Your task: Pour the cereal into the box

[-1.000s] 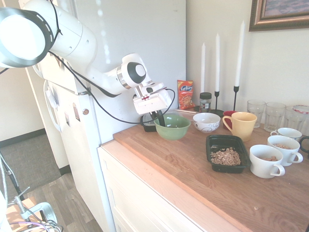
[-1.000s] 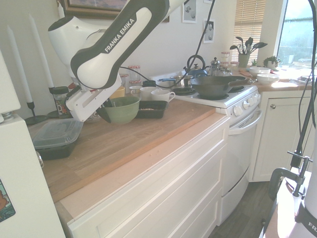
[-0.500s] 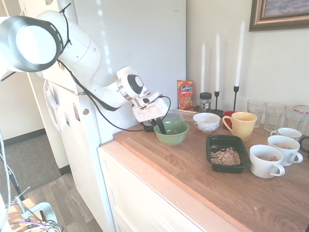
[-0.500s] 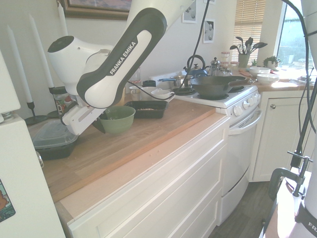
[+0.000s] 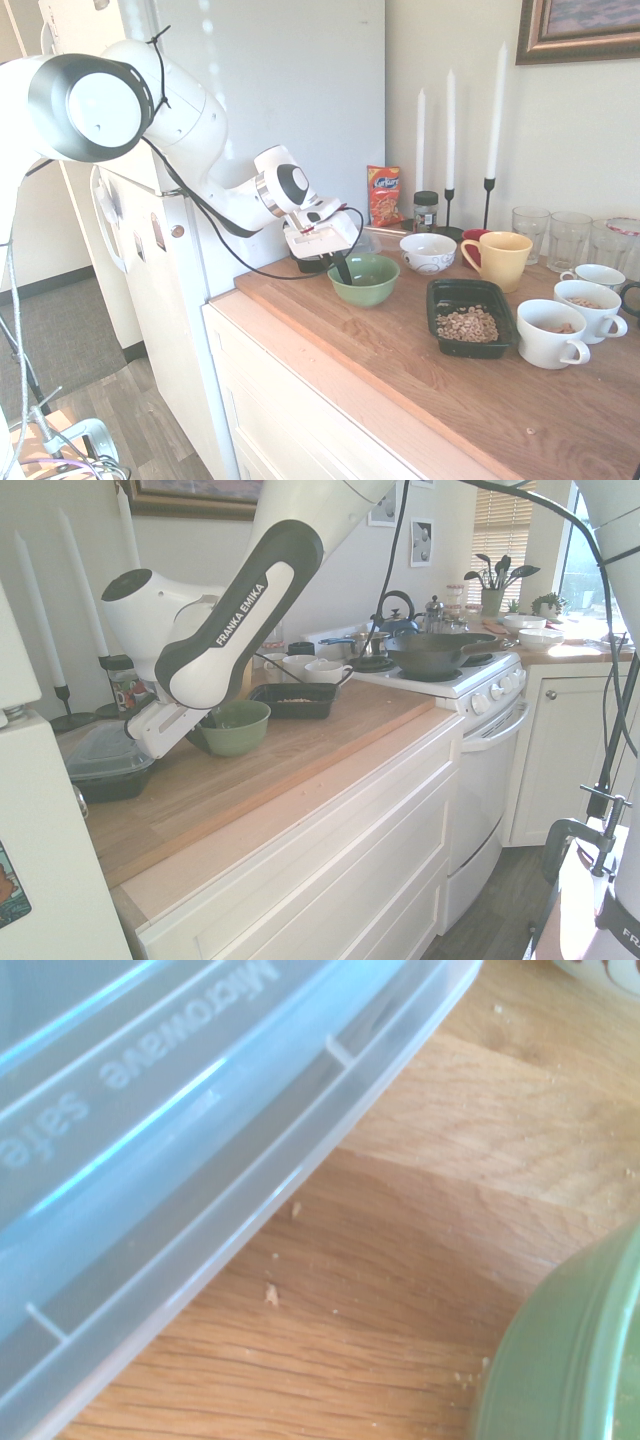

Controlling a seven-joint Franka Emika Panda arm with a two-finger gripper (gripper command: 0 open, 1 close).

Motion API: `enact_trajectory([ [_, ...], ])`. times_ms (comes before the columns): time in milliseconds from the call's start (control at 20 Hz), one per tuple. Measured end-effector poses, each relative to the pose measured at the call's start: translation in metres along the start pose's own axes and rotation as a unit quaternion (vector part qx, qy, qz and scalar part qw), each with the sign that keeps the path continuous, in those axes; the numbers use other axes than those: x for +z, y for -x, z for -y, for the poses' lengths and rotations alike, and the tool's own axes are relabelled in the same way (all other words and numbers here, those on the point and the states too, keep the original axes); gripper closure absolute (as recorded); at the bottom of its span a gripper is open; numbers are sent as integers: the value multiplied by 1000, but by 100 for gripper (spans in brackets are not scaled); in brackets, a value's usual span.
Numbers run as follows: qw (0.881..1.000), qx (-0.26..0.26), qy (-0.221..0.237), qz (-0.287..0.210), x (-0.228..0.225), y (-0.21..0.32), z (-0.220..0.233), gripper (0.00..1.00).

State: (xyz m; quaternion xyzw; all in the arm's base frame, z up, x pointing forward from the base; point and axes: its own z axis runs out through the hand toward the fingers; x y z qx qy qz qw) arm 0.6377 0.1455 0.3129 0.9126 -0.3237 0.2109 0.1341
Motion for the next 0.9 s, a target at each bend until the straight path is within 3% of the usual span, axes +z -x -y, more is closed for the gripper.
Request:
enact_trajectory([
  [400, 998, 10, -14, 61, -7, -14, -5, 0],
  [700, 985, 8, -34, 171, -49, -32, -23, 0],
  [900, 979, 13, -52, 195, -83, -56, -45, 0],
])
